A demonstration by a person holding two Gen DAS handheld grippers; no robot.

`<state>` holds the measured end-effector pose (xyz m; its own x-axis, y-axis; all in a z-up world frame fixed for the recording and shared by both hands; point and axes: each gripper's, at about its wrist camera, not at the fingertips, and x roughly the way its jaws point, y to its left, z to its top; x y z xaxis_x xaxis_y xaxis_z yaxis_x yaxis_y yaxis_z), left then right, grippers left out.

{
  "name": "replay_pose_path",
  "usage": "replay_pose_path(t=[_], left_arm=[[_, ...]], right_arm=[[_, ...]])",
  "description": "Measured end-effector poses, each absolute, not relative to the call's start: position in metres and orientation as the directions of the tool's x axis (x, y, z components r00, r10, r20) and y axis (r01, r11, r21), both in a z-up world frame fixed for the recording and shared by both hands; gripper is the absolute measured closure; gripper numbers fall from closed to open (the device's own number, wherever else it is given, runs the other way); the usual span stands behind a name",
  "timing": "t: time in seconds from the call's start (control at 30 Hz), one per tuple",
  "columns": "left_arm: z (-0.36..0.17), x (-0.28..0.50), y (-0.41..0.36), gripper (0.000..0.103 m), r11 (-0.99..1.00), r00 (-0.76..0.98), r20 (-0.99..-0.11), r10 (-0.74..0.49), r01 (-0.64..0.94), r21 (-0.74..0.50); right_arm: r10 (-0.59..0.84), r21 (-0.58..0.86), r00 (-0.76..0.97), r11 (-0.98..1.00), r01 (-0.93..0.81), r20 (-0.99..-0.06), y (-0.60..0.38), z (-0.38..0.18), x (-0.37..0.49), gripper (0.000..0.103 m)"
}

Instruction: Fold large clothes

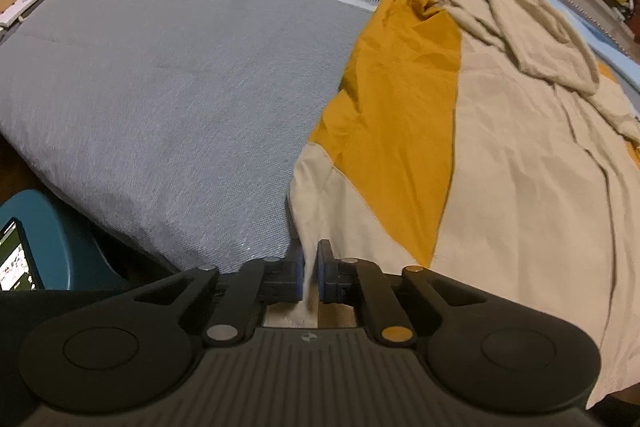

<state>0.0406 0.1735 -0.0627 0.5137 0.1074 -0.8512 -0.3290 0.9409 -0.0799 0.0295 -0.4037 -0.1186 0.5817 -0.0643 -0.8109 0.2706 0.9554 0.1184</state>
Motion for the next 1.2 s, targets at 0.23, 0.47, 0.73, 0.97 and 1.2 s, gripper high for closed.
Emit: replay_pose_path(t=[0.23, 0.47, 0.73, 0.97, 1.2], left_arm=[[-0.018, 0.029, 0.169, 0.101, 0.954, 0.631, -0.775, 0.034, -0.252, -0.163], [0.046, 0.006, 0.164, 0.101, 0.956, 0.720, -0.690, -0.070, -0.149, -0.253], [0.120, -0.045, 0.180, 0.102, 0.932, 0.775, -0.603, -0.189, -0.052, -0.360], [0.182, -0.111, 0.209, 0.102, 0.890, 0.774, -0.563, -0.290, 0.002, -0.457], [0.175, -0.087, 0.208, 0.102, 0.912, 0.753, -0.606, -0.255, -0.021, -0.409]], right_arm=[[-0.023, 0.203, 0.681, 0.947, 0.249, -0.732, -0.407, -0.083, 0.019, 0.103], [0.073, 0.333, 0.758, 0.923, 0.195, -0.648, -0.422, -0.026, 0.004, 0.103], [0.137, 0.450, 0.828, 0.880, 0.149, -0.543, -0.443, 0.035, -0.051, 0.103], [0.129, 0.484, 0.880, 0.866, 0.125, -0.458, -0.460, 0.087, -0.138, 0.103], [0.094, 0.470, 0.872, 0.867, 0.165, -0.481, -0.476, 0.091, -0.129, 0.103]])
